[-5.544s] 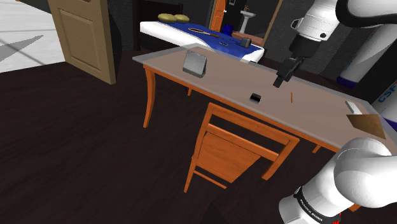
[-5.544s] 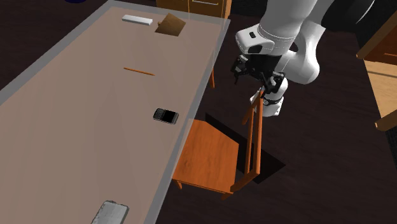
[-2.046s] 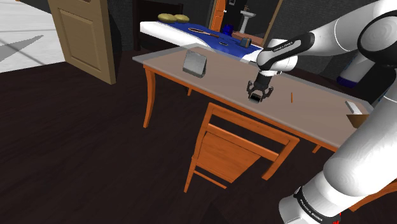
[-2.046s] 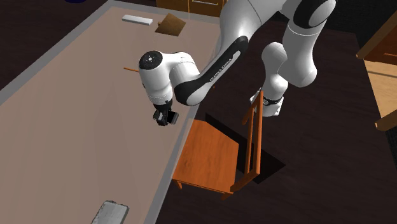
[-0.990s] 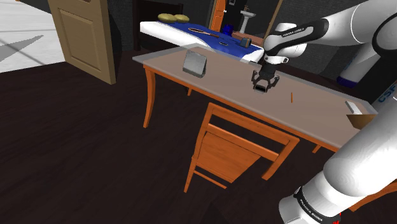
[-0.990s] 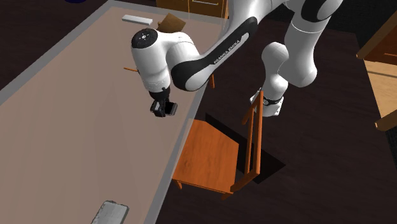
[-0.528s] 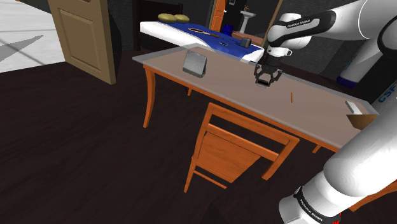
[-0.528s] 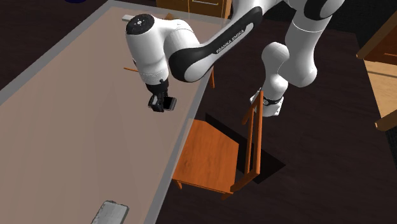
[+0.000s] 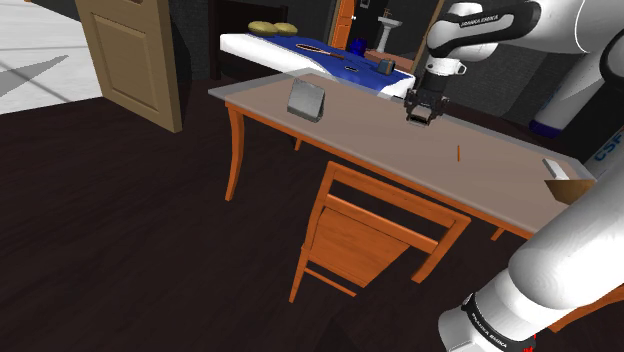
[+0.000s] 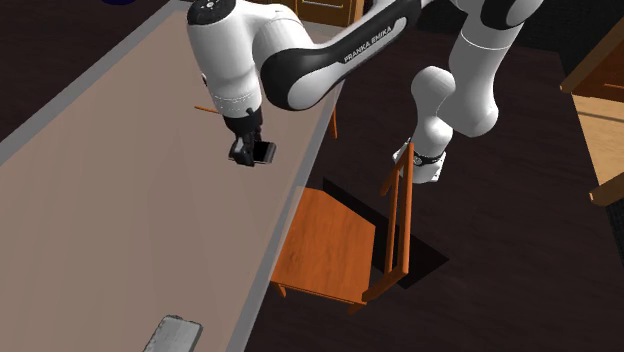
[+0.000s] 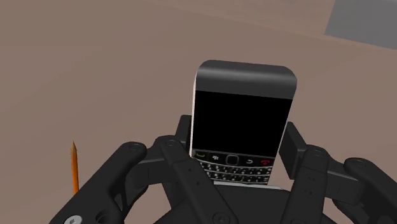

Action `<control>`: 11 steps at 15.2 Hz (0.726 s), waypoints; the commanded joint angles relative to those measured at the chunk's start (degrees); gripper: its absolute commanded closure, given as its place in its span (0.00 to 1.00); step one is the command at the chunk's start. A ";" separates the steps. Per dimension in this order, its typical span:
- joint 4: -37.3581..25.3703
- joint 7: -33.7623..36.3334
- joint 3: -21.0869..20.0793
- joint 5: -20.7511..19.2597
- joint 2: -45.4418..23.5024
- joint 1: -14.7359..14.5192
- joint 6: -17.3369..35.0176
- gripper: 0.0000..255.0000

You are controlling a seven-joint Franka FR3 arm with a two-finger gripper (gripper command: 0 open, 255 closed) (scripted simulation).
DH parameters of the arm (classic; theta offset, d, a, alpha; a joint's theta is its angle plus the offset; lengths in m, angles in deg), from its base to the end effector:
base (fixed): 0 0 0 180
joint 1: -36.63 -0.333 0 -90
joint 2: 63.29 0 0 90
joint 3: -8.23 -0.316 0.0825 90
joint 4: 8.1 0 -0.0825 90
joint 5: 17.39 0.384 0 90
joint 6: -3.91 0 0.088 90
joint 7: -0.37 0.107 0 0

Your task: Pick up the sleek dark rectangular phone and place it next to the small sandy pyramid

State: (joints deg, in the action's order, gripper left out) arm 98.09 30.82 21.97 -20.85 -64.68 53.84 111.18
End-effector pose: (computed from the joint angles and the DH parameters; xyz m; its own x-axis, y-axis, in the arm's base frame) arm 0.4857 -0.2954 0.5026 0.4950 -0.8684 0.0275 -0.8681 -0.4930 0.0573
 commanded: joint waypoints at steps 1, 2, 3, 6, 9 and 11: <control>-1.30 -0.04 -0.02 -0.03 0.20 -0.02 -1.53 1.00; -2.00 -0.07 -0.02 -0.03 0.26 -0.03 -2.28 1.00; -2.72 -0.11 -0.03 -0.03 0.31 -0.03 -3.04 1.00; -1.01 -2.37 1.15 -0.41 1.79 1.17 -2.63 1.00; 1.13 -5.89 3.03 -0.99 3.62 3.00 -2.02 1.00; 2.21 -8.31 4.36 -1.34 4.58 4.22 -1.68 1.00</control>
State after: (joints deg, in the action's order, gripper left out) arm 99.71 23.87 25.63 -22.01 -60.54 57.41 109.27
